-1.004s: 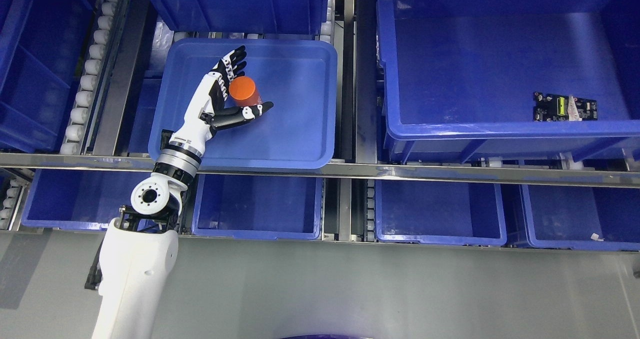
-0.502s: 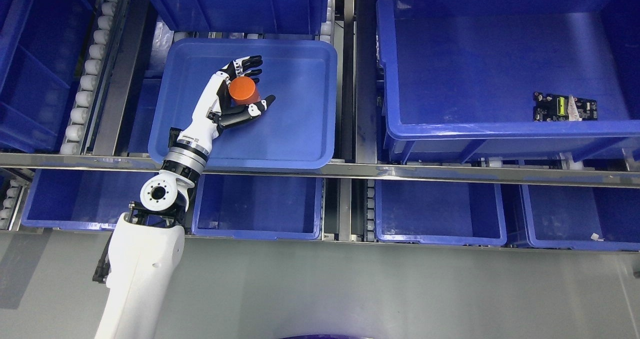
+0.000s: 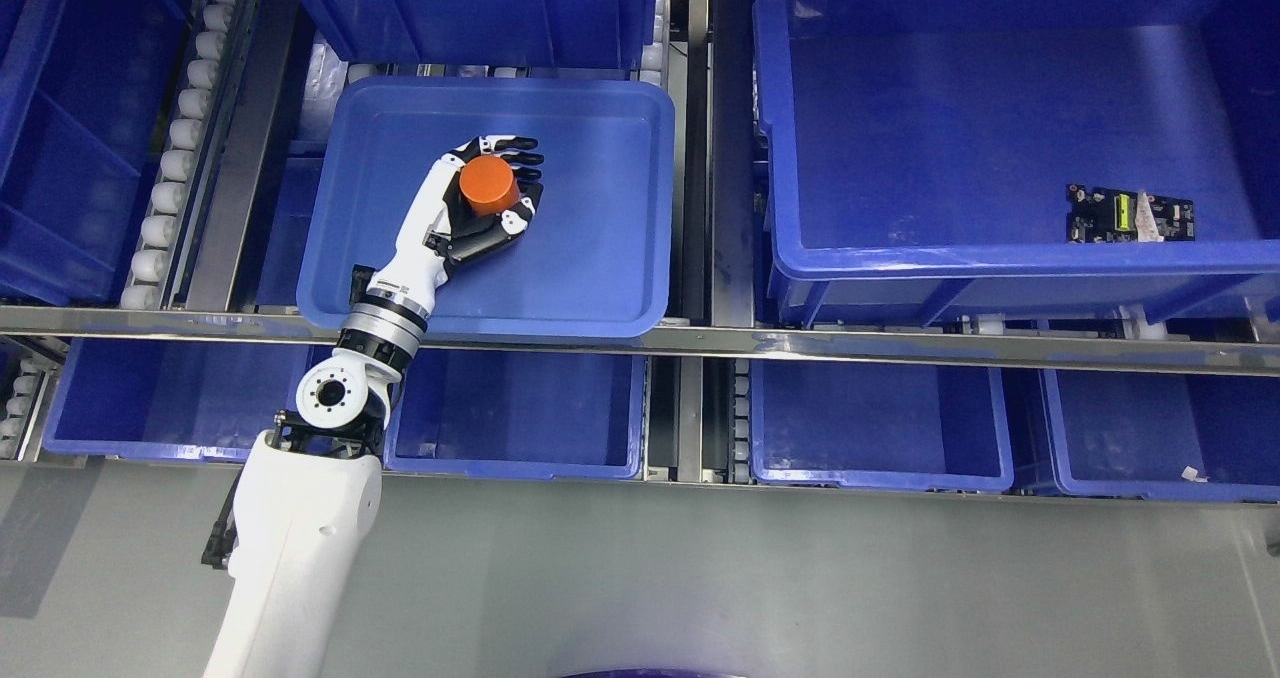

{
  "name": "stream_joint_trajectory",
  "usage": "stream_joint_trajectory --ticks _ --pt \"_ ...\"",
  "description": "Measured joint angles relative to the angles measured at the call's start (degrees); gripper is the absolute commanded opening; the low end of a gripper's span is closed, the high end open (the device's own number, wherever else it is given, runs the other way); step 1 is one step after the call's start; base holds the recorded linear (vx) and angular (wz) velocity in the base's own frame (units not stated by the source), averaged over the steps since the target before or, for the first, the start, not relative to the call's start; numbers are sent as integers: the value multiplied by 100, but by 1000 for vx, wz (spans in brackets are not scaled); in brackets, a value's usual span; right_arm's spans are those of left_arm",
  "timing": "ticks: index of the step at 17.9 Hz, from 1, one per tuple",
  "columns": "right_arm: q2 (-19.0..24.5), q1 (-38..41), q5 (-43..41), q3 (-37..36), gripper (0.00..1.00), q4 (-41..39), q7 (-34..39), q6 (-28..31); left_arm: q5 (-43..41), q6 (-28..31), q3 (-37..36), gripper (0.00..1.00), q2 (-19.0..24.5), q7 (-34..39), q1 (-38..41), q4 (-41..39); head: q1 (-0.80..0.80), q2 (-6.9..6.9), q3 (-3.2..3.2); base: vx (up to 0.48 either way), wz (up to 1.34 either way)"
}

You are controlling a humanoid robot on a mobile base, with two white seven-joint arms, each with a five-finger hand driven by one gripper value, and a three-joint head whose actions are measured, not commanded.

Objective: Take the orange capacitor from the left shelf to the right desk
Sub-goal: 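Close the left hand fingers around the orange capacitor, then lift the orange capacitor up out of the blue bin with left hand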

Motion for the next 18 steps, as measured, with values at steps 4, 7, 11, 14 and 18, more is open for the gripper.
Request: stream_joint_trajectory --ticks 4,7,11,14,18 --pt "0 0 0 0 100 0 0 0 0 -276 76 0 -119 0 -4 126 0 0 0 0 0" --pt "0 0 0 0 100 0 0 0 9 -419 129 0 -195 0 -17 197 0 0 0 0 0" --pt "0 0 0 0 100 0 0 0 92 -750 275 0 -263 -1 -100 29 0 0 0 0 0" --pt "0 0 0 0 100 0 0 0 204 -1241 359 0 -296 -1 -126 -197 0 0 0 0 0" --pt "0 0 0 0 100 0 0 0 297 -1961 438 1 -326 -1 -97 -471 0 0 0 0 0"
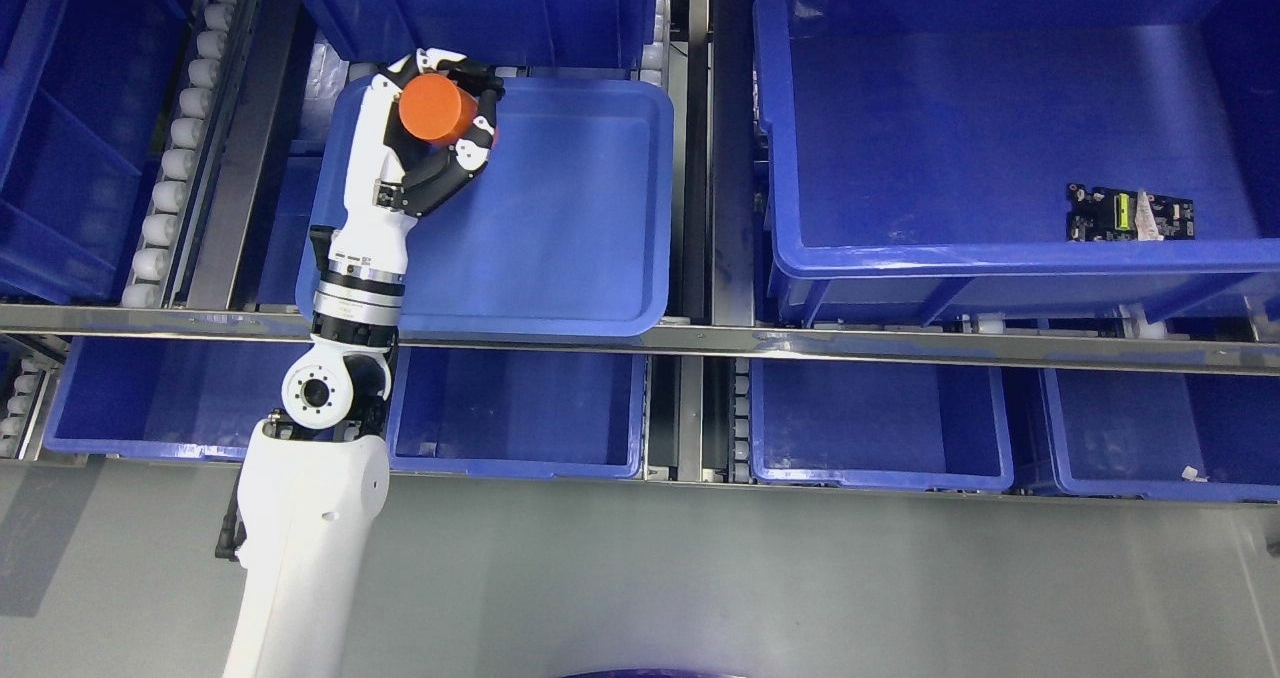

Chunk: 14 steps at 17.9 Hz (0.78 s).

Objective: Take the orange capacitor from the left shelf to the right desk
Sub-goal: 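Lift the orange capacitor up out of the blue bin with left hand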

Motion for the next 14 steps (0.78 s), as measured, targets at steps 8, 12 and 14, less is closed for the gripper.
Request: stream_joint_trajectory --ticks 8,12,14 --pt "0 0 0 0 100 0 0 0 84 -966 -44 1 -34 0 231 -377 0 0 0 -5 0" --pt "0 0 0 0 100 0 0 0 96 -1125 -123 1 -43 6 331 -478 0 0 0 -55 -12" --pt "0 0 0 0 100 0 0 0 99 -1149 -154 1 -46 14 358 -515 0 0 0 -83 -3"
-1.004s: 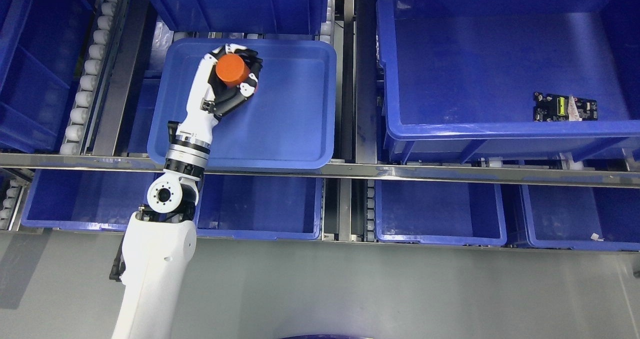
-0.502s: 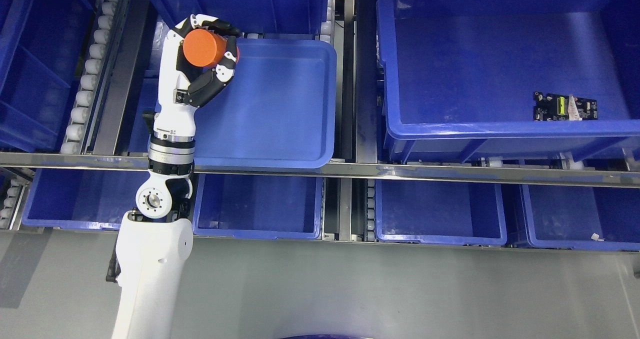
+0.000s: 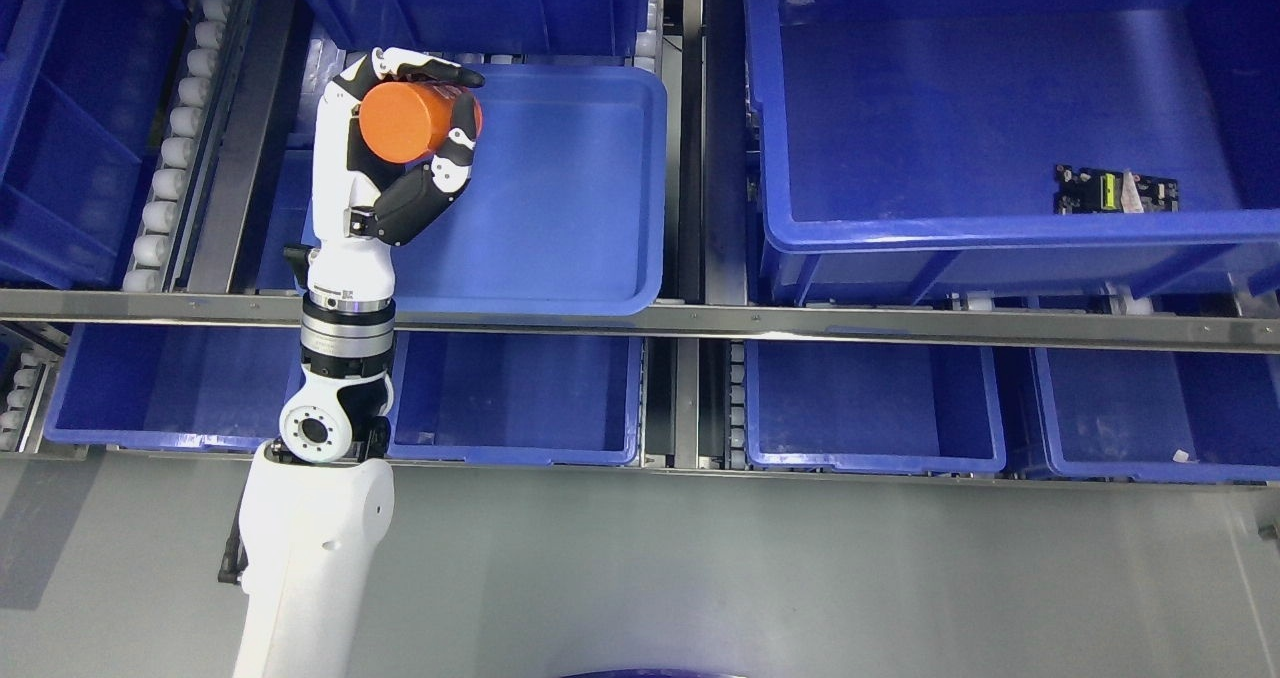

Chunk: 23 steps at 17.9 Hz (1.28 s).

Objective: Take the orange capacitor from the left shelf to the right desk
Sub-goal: 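Lift the orange capacitor up out of the blue bin with left hand, then hold the capacitor in the left hand while turning toward the steel table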

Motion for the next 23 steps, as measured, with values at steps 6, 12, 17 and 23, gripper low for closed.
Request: stream_joint_trajectory --ticks 6,12,17,23 --pt "0 0 0 0 100 0 0 0 5 -10 -62 1 -7 2 46 -80 0 0 0 -127 -20" --pt "0 1 0 0 100 0 0 0 3 -15 -98 2 -11 9 29 -129 0 0 0 -161 -41" --pt "0 1 0 0 100 0 0 0 0 6 -115 2 -13 9 37 -151 0 0 0 -122 152" --pt "0 0 0 0 100 0 0 0 0 7 -159 2 -15 10 45 -167 0 0 0 -124 254"
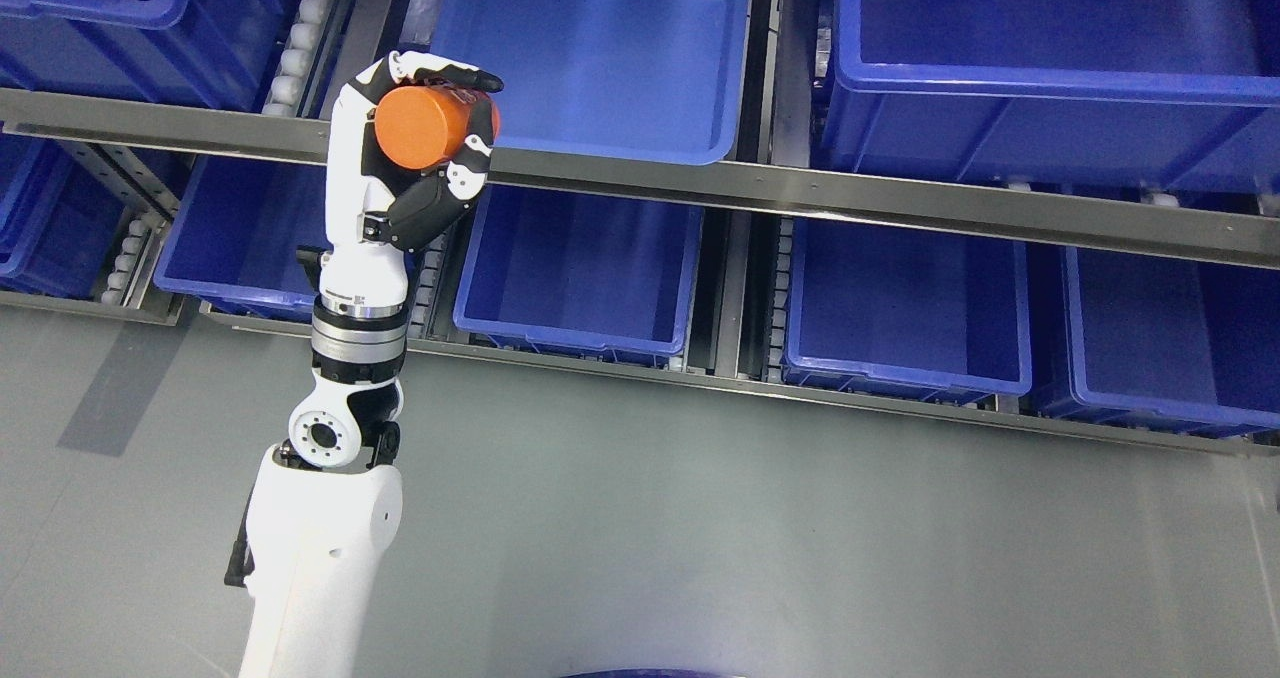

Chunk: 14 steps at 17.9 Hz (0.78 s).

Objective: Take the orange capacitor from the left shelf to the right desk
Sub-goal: 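Hold the capacitor in the left hand while turning toward the steel table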

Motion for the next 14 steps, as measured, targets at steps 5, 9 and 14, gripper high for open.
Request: stream_joint_trajectory --ticks 5,9,14 --pt "0 0 0 0 100 0 0 0 -1 0 -92 2 -1 0 2 -8 0 0 0 -129 -24" --pt "0 0 0 0 100 0 0 0 -2 0 -191 2 -2 -3 5 -10 0 -1 0 -127 -160" --pt "0 8 0 0 100 0 0 0 -2 0 -286 2 -2 -4 5 -13 0 -1 0 -80 -250"
